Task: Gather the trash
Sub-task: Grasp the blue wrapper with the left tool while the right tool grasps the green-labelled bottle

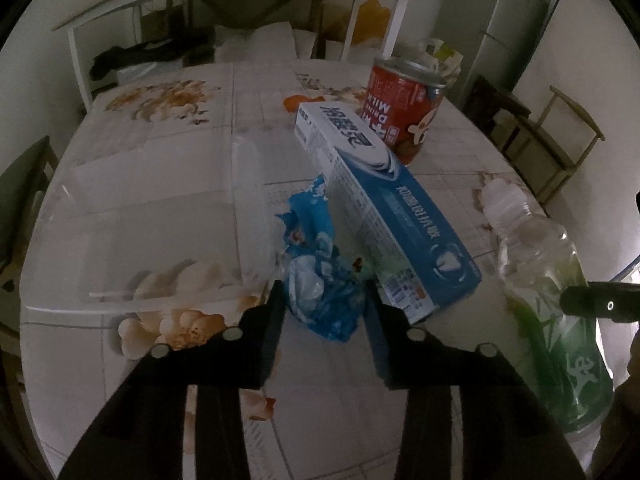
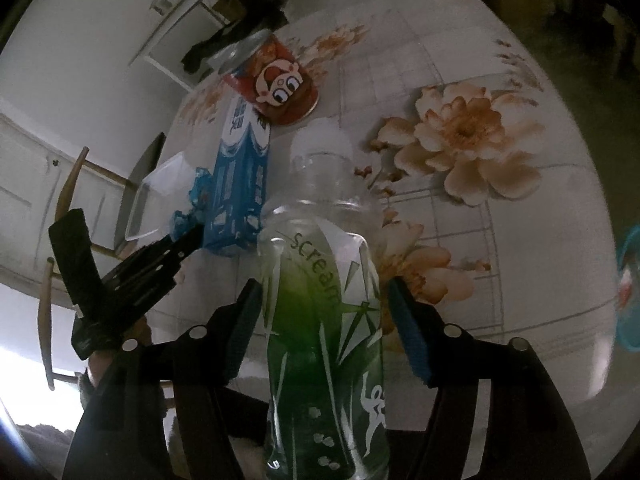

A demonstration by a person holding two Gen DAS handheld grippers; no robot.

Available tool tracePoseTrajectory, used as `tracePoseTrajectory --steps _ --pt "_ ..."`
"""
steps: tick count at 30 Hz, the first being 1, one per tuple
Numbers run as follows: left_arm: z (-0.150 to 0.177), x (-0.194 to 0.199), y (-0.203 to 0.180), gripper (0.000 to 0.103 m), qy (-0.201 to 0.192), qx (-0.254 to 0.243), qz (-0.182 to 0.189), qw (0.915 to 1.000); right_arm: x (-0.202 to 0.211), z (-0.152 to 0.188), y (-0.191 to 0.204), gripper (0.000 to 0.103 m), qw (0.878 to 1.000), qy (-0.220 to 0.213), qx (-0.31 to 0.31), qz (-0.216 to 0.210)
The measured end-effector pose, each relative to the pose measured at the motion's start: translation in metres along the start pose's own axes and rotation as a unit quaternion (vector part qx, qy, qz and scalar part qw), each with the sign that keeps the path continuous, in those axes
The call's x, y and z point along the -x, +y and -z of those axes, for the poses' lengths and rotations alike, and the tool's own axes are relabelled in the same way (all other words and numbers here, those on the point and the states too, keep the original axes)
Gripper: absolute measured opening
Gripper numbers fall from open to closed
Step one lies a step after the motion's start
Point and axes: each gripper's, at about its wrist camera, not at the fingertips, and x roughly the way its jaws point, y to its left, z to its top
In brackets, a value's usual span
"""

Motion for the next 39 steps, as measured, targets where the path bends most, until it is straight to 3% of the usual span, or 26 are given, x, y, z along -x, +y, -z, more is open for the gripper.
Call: tracePoseTrajectory --steps 13,18,39 --pt "0.000 -0.002 -0.009 0.025 -0.008 -0.008 -0.017 0.9998 -0.020 0.005 -0.008 0.065 0.997 0.026 -0.037 -0.063" --pt "0.002 0.001 -0.015 0.024 -0.012 -0.015 -0.024 0.9995 -0.020 0.007 -0.014 0.061 0.995 0.027 -0.047 -0.079" --pt "0.010 0.013 -0.023 0.023 -0.029 -0.040 -0.053 0.9974 -0.012 0.010 -0.017 0.060 0.996 0.014 -0.058 -0.064"
